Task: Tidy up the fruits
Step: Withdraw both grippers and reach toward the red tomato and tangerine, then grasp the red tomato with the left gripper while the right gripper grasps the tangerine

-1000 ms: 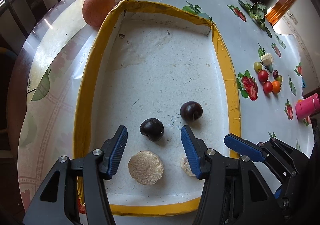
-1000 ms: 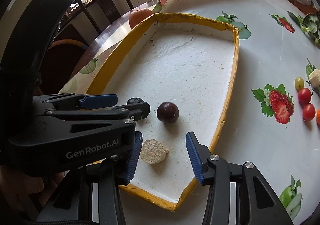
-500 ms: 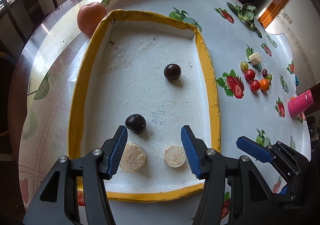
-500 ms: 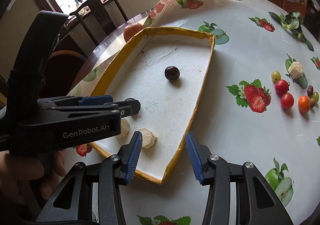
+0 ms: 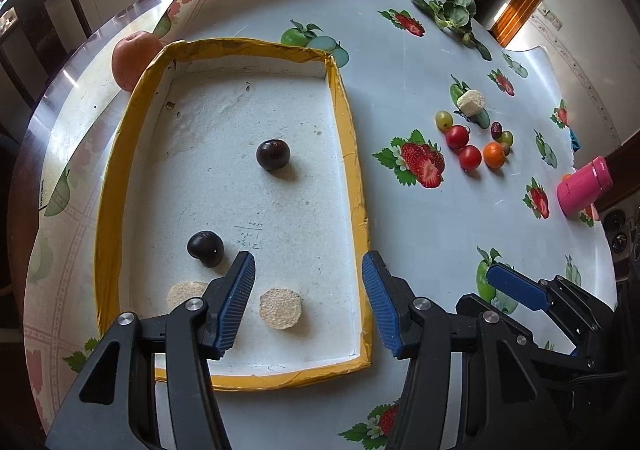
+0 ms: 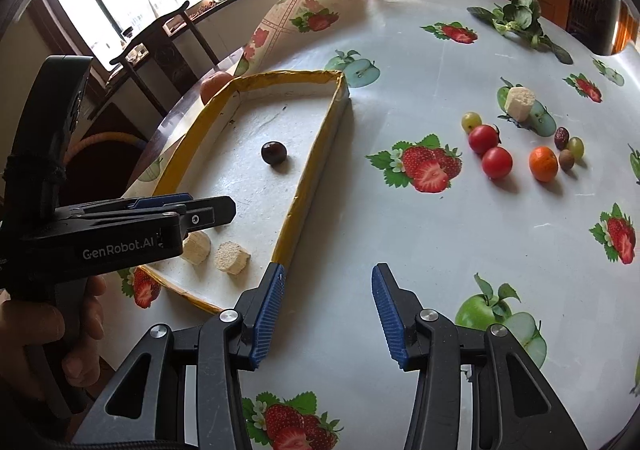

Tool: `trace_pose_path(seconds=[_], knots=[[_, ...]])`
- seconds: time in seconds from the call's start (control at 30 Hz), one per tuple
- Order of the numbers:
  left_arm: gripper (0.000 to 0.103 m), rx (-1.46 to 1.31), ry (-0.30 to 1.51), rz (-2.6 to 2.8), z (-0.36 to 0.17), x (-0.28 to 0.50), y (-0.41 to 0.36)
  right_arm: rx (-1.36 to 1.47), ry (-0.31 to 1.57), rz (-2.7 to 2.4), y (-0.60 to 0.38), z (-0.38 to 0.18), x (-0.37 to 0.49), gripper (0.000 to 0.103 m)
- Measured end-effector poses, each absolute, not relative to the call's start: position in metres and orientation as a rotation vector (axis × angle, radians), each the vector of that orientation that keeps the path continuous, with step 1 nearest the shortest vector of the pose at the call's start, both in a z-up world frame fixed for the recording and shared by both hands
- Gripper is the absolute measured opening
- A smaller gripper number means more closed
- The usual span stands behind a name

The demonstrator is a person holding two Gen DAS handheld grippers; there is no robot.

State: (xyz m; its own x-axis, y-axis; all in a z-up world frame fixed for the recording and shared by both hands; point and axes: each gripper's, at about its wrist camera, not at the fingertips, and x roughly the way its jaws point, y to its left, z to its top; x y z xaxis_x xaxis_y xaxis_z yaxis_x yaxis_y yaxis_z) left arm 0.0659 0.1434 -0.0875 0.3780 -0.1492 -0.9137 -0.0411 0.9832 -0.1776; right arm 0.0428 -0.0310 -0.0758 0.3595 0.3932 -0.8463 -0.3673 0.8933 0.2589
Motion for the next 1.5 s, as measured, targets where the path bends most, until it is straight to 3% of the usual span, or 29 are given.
trace_pose_path(seconds=[0.8, 1.17, 1.5], knots=[[0.054, -0.162, 1.213, -0.195, -0.091, 0.093, 0.066, 0.144, 1.102, 0.338, -0.120, -0.090, 0.062, 0.047], [0.054, -0.168, 1.236, -0.263, -0.113, 0.131, 0.007, 0.231, 1.085, 0.208, -0.179, -0.101, 0.115, 0.046], [0.054, -0.172, 1.268, -0.292, -0.137, 0.166, -0.017, 0.237, 1.118, 0.208, -0.174, -0.129, 0.182, 0.046]])
